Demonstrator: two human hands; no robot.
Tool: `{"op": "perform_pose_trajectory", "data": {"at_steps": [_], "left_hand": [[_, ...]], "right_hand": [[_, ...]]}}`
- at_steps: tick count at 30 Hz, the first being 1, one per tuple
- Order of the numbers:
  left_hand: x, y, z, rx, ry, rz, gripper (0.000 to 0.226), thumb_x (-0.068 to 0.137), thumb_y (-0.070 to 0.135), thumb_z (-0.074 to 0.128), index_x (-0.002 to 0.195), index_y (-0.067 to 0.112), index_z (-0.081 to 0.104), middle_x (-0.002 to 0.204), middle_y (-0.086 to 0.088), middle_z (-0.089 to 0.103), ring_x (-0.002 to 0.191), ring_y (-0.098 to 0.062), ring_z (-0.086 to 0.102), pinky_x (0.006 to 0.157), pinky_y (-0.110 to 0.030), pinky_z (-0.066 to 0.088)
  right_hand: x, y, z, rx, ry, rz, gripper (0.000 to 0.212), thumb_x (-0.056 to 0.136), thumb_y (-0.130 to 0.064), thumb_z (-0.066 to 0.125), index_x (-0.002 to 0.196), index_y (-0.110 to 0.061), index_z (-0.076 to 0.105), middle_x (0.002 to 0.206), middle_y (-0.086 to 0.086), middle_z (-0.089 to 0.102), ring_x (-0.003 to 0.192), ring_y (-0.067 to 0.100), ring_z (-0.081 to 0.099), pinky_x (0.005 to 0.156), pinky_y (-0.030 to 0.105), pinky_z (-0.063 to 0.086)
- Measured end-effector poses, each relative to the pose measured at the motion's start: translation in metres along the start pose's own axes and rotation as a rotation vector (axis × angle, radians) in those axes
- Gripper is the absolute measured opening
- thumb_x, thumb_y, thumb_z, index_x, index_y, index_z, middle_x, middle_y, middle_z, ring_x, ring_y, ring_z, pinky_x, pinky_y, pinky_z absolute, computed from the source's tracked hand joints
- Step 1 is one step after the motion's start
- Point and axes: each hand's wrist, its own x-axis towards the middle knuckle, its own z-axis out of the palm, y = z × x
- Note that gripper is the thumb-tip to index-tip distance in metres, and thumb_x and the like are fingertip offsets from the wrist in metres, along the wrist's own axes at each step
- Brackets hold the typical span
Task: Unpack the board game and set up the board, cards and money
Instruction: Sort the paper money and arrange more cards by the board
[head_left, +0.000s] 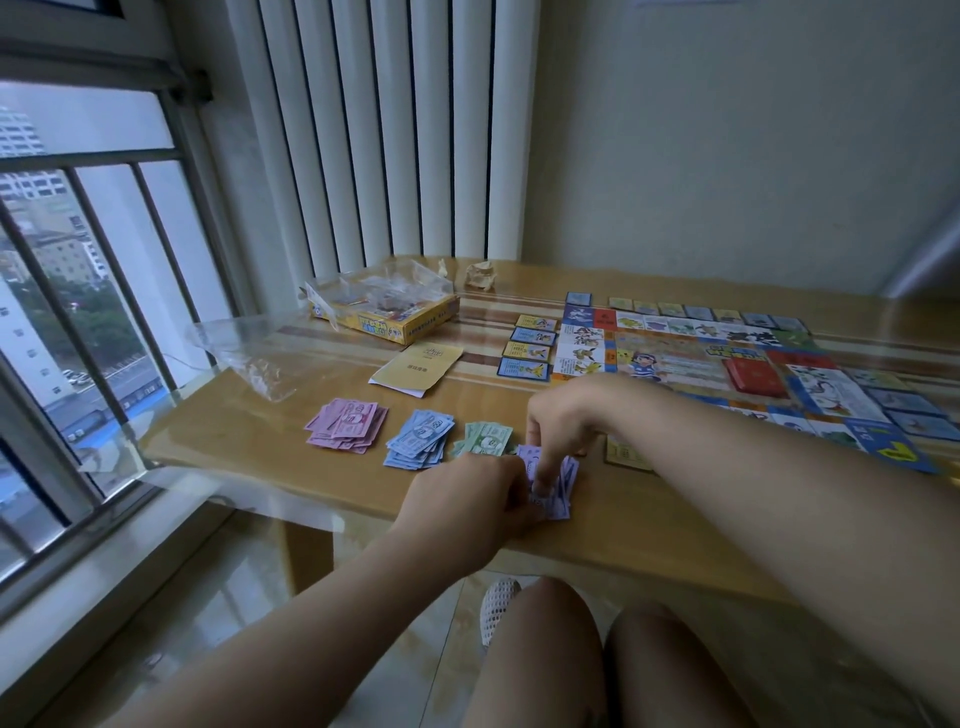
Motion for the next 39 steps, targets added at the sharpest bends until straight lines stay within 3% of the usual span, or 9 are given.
{"op": "perform_pose_trajectory", "data": {"at_steps": [2,4,8,13,18,22,30,34,39], "left_hand": [[0.000,0.000,0.001,-0.003,0.001,-0.005,0.024,0.091,0.051,0.048,0.086,0.028,0.050,0.087,0.004,0.059,0.080,-0.017,0.058,0.069,-0.035,0.049],[0.000,-0.001,0.002,-0.008,0.011,-0.005,0.027,0.091,0.053,0.048,0.084,0.028,0.049,0.085,0.004,0.058,0.078,-0.017,0.057,0.068,-0.034,0.048],[0.001,-0.001,0.004,-0.005,0.017,-0.002,0.027,0.091,0.053,0.047,0.082,0.027,0.049,0.085,0.004,0.058,0.077,-0.016,0.056,0.064,-0.031,0.045],[0.001,-0.001,0.003,0.000,0.004,-0.002,0.026,0.092,0.051,0.047,0.088,0.026,0.053,0.087,0.005,0.059,0.079,-0.015,0.057,0.065,-0.030,0.046],[0.000,0.000,0.003,-0.007,0.009,-0.004,0.026,0.092,0.051,0.047,0.089,0.026,0.053,0.087,0.004,0.059,0.079,-0.016,0.057,0.068,-0.033,0.049],[0.000,0.001,0.002,-0.005,0.000,-0.016,0.024,0.092,0.051,0.047,0.090,0.027,0.052,0.090,0.004,0.059,0.081,-0.016,0.057,0.069,-0.032,0.049],[-0.001,0.001,-0.003,-0.017,-0.028,-0.005,0.020,0.093,0.046,0.049,0.096,0.027,0.053,0.093,0.003,0.060,0.083,-0.016,0.057,0.066,-0.029,0.046],[-0.003,0.002,-0.003,-0.023,0.001,-0.005,0.024,0.093,0.048,0.049,0.097,0.026,0.054,0.095,0.002,0.061,0.085,-0.018,0.058,0.071,-0.034,0.050],[-0.005,0.000,0.001,-0.005,0.093,0.020,0.029,0.090,0.055,0.047,0.097,0.027,0.052,0.097,0.004,0.061,0.086,-0.019,0.058,0.070,-0.032,0.049]], "right_hand": [[-0.001,-0.001,-0.001,-0.007,0.002,-0.003,0.050,0.075,-0.039,0.077,0.109,-0.006,0.065,0.073,-0.001,0.049,0.071,0.018,0.049,0.054,0.022,0.042],[-0.002,-0.003,-0.002,-0.053,0.002,-0.008,0.043,0.075,-0.041,0.077,0.098,-0.007,0.066,0.070,0.000,0.049,0.068,0.017,0.048,0.053,0.023,0.040],[-0.002,-0.009,-0.001,-0.158,0.046,-0.024,0.038,0.076,-0.040,0.075,0.096,-0.008,0.068,0.091,0.002,0.062,0.090,0.020,0.060,0.064,0.027,0.044],[-0.001,-0.009,-0.002,-0.218,0.030,-0.023,0.037,0.078,-0.040,0.074,0.064,-0.014,0.051,0.071,-0.001,0.051,0.076,0.017,0.052,0.056,0.024,0.039],[-0.002,-0.010,-0.005,-0.216,0.001,-0.028,0.037,0.076,-0.044,0.074,0.081,-0.012,0.059,0.086,0.002,0.057,0.078,0.018,0.052,0.056,0.024,0.039],[0.001,-0.007,-0.007,-0.221,-0.022,-0.007,0.042,0.074,-0.048,0.075,0.065,-0.015,0.051,0.069,-0.002,0.047,0.072,0.018,0.046,0.054,0.025,0.037],[-0.002,-0.014,-0.007,-0.293,-0.025,-0.027,0.039,0.078,-0.043,0.073,0.064,-0.017,0.046,0.069,-0.004,0.044,0.064,0.013,0.042,0.056,0.024,0.035],[-0.005,-0.012,-0.005,-0.270,-0.007,-0.051,0.034,0.079,-0.041,0.072,0.072,-0.014,0.053,0.072,-0.002,0.048,0.072,0.018,0.048,0.057,0.026,0.038],[-0.027,0.002,0.002,-0.107,0.115,-0.158,0.023,0.082,-0.031,0.070,0.095,-0.016,0.059,0.078,-0.005,0.051,0.067,0.012,0.046,0.057,0.024,0.037]]}}
